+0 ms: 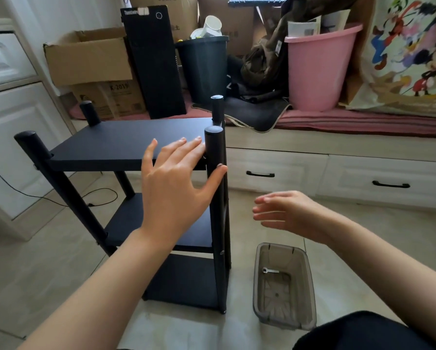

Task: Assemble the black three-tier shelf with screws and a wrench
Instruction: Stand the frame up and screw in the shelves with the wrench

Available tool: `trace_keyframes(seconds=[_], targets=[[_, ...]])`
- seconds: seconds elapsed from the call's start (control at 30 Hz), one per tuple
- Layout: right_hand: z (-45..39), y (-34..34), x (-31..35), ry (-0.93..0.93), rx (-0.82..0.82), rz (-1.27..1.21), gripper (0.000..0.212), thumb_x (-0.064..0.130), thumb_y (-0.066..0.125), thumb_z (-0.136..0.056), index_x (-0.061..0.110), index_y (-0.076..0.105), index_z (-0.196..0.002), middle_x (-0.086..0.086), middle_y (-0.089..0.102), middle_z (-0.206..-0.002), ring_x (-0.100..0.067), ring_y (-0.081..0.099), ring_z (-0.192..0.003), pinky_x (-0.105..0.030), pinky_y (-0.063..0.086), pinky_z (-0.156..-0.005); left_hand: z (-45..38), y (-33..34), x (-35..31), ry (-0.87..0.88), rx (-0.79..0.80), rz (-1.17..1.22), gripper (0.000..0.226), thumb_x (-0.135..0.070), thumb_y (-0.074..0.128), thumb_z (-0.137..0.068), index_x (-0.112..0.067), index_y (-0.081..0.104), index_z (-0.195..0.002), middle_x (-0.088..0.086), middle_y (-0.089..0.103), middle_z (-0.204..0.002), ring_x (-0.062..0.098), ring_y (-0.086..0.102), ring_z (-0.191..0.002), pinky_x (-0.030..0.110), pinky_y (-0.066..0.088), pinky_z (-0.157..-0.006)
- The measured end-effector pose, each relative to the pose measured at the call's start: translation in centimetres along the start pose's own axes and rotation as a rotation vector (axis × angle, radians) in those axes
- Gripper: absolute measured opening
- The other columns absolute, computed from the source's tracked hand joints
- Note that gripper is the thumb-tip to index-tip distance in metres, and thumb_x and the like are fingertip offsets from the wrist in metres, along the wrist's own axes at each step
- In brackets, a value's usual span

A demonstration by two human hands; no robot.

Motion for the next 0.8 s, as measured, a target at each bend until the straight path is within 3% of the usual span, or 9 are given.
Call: trace_keyframes(seconds=[0.13,0.3,0.43,0.5,0.57,0.67,0.73,0.8], targets=[[-1.5,-5.5,-10.2,0.187,-0.111,0.195,0.018,0.009,0.056,-0.099,0.001,0.064,-0.113,-0.015,0.075,-0.098,-0.027,0.073,-0.093,-0.038,0.057,-0.089,-0.1,0.2,0.0,0.012,-0.047,-0.012,0.054,-0.055,0.054,-0.094,-0.013,0.071,-0.123,0.001,0.069,-0.128,0.021,0.058,-0.129,0.049,0.023,-0.12],[-3.5,-8.1,-20.7,0.335,-0.141,0.406,0.012,0.005,0.058,-0.096,0.002,0.066,-0.105,-0.013,0.073,-0.088,-0.017,0.069,-0.073,-0.025,0.054,-0.062,-0.2,0.7,-0.2,0.038,-0.109,-0.027,0.05,-0.052,0.057,-0.096,-0.012,0.071,-0.121,0.001,0.069,-0.128,0.021,0.058,-0.127,0.045,0.026,-0.117],[-4.8,-8.1,-27.7,0.478,-0.043,0.645,0.007,0.001,0.057,-0.093,0.001,0.064,-0.095,-0.015,0.064,-0.081,-0.019,0.058,-0.065,-0.024,0.046,-0.053,-0.1,0.9,-0.6,0.089,-0.157,-0.066,0.043,-0.047,0.059,-0.097,-0.012,0.071,-0.12,0.001,0.07,-0.125,0.023,0.06,-0.123,0.043,0.03,-0.11],[-5.5,-7.5,-30.5,0.526,0.04,0.799,0.003,0.006,0.062,-0.091,0.005,0.063,-0.093,-0.013,0.063,-0.084,-0.022,0.062,-0.071,-0.023,0.045,-0.053,0.0,0.9,-0.8,0.107,-0.175,-0.078,0.041,-0.045,0.061,-0.098,-0.011,0.071,-0.119,0.002,0.07,-0.123,0.023,0.061,-0.122,0.043,0.032,-0.108],[-5.9,-7.3,-32.9,0.581,0.119,0.999,0.018,0.014,0.067,-0.09,0.006,0.064,-0.106,-0.014,0.068,-0.103,-0.023,0.067,-0.093,-0.024,0.045,-0.062,0.0,1.0,-0.9,0.118,-0.192,-0.084,0.04,-0.045,0.06,-0.098,-0.011,0.072,-0.116,0.001,0.07,-0.121,0.023,0.061,-0.119,0.043,0.034,-0.106],[-6.5,-7.5,-34.4,0.581,0.096,1.129,0.03,0.014,0.052,-0.095,0.004,0.058,-0.123,-0.013,0.06,-0.129,-0.018,0.059,-0.108,-0.022,0.036,-0.076,-0.1,1.2,-0.9,0.116,-0.203,-0.095,0.04,-0.047,0.057,-0.1,-0.012,0.073,-0.114,0.0,0.07,-0.119,0.023,0.062,-0.117,0.043,0.035,-0.104],[-7.0,-7.4,-35.3,0.565,0.114,1.164,0.033,0.01,0.04,-0.097,0.003,0.053,-0.126,-0.015,0.053,-0.135,-0.022,0.055,-0.114,-0.022,0.035,-0.081,-0.1,1.2,-0.8,0.113,-0.208,-0.102,0.041,-0.047,0.056,-0.1,-0.012,0.073,-0.113,0.0,0.07,-0.118,0.024,0.062,-0.116,0.042,0.034,-0.103],[-7.1,-7.1,-36.1,0.576,0.171,1.231,0.026,0.008,0.048,-0.095,0.005,0.053,-0.12,-0.015,0.053,-0.133,-0.025,0.058,-0.115,-0.024,0.039,-0.078,-0.1,1.4,-0.8,0.112,-0.206,-0.107,0.041,-0.047,0.057,-0.1,-0.011,0.073,-0.112,0.001,0.07,-0.117,0.024,0.062,-0.115,0.044,0.035,-0.103]])
Point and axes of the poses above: each hand's wrist, its own z-axis away from the middle knuckle, its own y-axis out of the palm, x = y × z, the point moved 10 cm from there along -z, towards the middle knuckle
